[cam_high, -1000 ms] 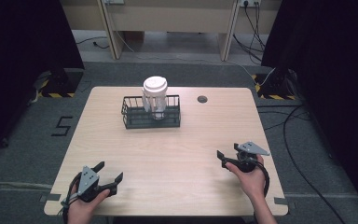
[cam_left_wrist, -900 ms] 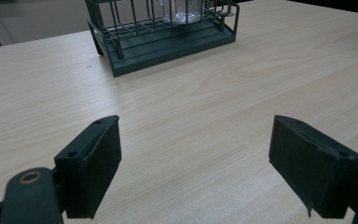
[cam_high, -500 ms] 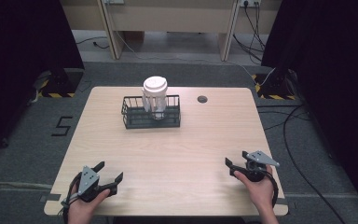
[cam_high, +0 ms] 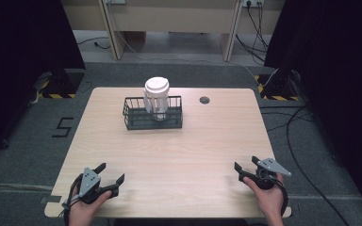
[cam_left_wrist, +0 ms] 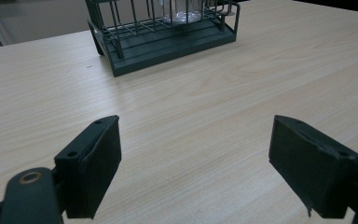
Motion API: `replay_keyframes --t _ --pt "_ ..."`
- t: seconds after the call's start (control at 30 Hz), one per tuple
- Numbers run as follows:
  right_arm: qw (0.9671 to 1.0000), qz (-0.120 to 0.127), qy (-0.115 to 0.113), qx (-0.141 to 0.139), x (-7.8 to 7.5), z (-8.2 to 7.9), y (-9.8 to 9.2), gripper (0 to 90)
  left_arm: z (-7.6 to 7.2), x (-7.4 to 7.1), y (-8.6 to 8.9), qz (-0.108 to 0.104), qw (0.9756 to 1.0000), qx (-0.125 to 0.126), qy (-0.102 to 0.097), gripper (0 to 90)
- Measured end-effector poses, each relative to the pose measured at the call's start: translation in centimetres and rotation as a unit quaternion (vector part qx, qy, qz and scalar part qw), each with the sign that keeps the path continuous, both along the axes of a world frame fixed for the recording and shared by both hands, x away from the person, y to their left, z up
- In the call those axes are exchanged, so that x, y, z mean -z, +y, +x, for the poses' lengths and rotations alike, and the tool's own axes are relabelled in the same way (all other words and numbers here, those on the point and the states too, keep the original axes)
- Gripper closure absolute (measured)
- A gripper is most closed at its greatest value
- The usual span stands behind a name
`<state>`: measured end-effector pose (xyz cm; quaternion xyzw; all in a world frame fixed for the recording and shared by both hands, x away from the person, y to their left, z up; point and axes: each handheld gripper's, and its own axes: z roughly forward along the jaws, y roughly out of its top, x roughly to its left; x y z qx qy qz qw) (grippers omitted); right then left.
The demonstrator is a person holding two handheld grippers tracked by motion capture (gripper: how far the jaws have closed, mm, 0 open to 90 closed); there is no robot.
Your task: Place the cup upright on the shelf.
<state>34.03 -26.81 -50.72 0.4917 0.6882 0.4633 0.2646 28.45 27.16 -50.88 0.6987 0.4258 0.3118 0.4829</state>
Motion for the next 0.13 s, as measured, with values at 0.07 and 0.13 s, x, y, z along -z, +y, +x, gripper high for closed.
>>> replay_keyframes --t 0.07,0.13 --pt "1.0 0.001 0.001 -0.002 0.05 0.03 0.11 19.9 0.01 -0.02 -0.01 0.001 1.0 0.001 -0.001 16.3" --pt "1.0 0.001 0.0 -0.006 0.06 0.09 0.25 19.6 0.01 0.0 -0.01 0.001 1.0 0.001 -0.001 16.3"
